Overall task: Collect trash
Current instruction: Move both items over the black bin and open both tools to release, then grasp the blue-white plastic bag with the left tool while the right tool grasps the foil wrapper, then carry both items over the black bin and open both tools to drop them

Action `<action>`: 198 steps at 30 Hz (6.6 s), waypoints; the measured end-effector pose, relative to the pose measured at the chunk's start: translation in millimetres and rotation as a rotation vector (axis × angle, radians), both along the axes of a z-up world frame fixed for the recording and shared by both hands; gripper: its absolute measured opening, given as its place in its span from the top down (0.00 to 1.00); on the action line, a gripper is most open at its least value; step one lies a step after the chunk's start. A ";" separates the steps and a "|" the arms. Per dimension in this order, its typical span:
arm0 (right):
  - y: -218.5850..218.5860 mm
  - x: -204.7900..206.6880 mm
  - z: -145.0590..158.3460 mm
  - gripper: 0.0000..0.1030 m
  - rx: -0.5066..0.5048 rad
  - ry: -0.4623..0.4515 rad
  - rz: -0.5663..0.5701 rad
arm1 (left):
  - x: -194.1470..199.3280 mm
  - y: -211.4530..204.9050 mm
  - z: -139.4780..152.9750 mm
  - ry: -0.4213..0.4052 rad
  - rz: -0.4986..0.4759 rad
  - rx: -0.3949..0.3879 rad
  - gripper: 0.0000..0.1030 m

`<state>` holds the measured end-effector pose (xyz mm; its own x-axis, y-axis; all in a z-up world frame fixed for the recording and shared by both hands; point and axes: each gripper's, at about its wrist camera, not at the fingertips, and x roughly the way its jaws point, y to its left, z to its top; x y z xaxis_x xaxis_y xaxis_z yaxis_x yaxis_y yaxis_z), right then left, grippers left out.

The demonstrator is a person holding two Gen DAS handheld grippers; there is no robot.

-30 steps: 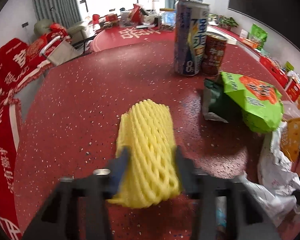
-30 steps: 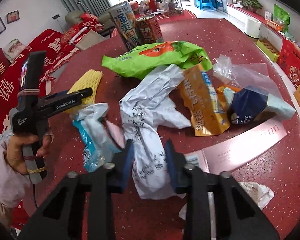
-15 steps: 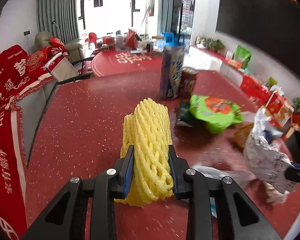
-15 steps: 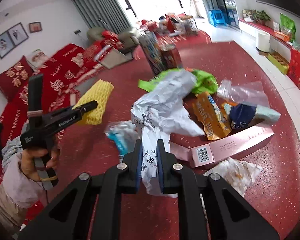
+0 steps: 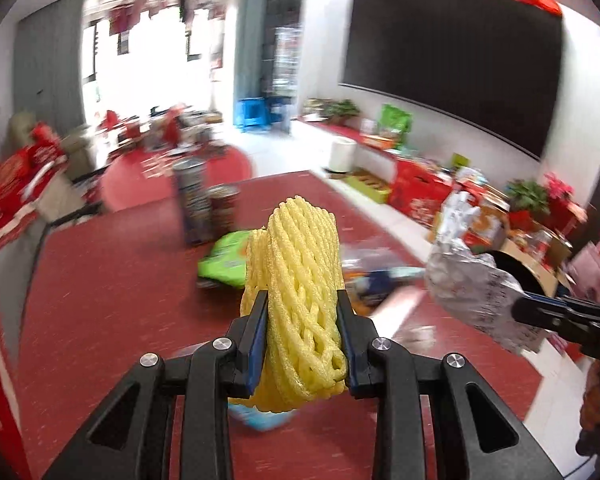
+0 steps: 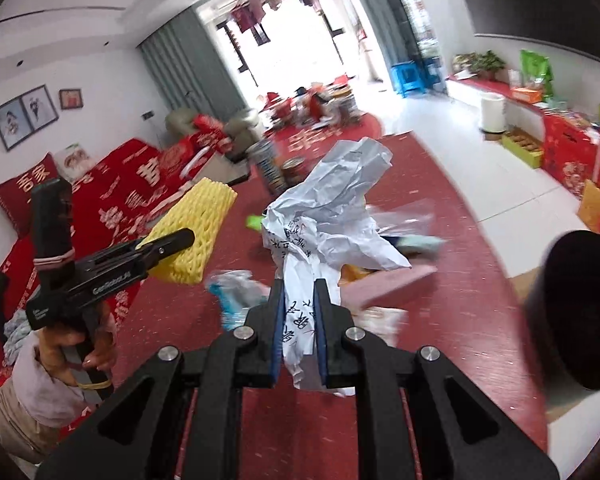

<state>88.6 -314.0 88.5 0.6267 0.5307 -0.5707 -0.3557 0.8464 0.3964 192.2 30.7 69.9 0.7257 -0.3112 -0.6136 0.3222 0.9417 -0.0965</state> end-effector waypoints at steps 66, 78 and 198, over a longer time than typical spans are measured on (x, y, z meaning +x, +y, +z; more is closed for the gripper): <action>-137.8 -19.9 -68.6 0.41 -0.021 0.163 -0.366 | -12.1 -70.0 -57.4 0.056 0.003 0.025 0.00; -26.7 -9.4 -81.7 0.00 -0.063 0.187 -0.191 | 25.4 78.3 -121.3 0.300 0.350 -0.150 0.00; -251.3 -43.8 -65.6 0.83 0.055 0.139 -0.597 | 21.0 -364.5 -75.4 0.101 -0.407 0.209 0.00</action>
<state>44.7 -565.3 22.9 0.7465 0.1422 -0.6500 0.2313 0.8605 0.4539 213.3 -333.8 -5.5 0.5034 -0.4207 -0.7547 0.6685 0.7430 0.0317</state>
